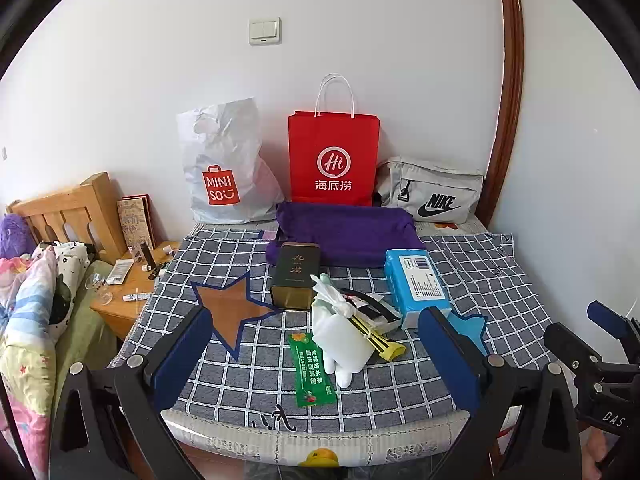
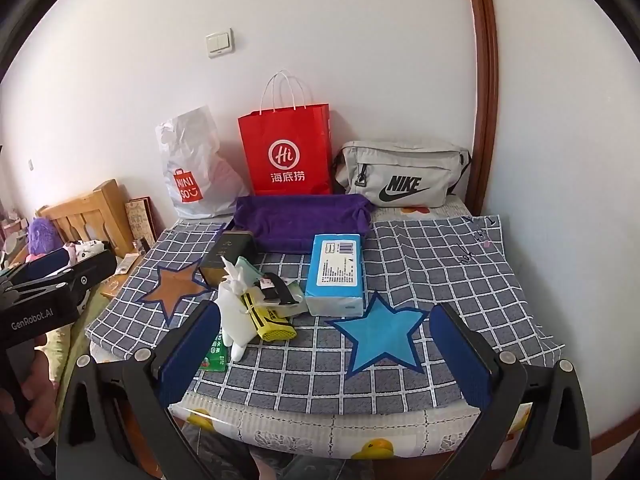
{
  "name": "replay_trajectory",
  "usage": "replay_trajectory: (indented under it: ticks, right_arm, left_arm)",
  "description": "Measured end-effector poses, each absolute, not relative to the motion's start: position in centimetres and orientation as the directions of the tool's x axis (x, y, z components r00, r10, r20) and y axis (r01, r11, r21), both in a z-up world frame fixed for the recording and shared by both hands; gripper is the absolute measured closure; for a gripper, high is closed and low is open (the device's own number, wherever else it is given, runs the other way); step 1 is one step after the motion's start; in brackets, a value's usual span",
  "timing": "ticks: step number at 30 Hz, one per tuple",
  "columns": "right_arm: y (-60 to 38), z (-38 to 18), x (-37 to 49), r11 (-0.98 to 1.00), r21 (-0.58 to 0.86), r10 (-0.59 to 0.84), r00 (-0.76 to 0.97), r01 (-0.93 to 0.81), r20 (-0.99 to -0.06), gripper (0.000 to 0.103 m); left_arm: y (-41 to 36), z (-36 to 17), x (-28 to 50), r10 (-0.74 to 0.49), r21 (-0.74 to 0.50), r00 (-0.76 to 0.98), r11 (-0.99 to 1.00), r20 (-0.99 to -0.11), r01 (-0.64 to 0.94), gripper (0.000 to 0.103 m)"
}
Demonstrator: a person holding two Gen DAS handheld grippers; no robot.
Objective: Organize soft objects
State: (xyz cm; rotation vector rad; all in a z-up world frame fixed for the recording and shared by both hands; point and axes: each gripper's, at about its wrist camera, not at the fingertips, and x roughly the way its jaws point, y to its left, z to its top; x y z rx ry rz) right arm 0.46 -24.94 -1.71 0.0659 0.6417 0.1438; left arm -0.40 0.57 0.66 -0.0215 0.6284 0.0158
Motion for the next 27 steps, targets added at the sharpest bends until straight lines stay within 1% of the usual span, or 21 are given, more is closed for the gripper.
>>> replay_trajectory:
  ticks: [27]
  right_arm:
    - [-24.80, -1.74, -0.13, 0.986, 0.118, 0.163, 0.800, -0.116, -0.577, 0.000]
  left_arm:
    - [0.43, 0.97, -0.76, 0.014, -0.011, 0.815, 1.000, -0.579, -0.026, 0.000]
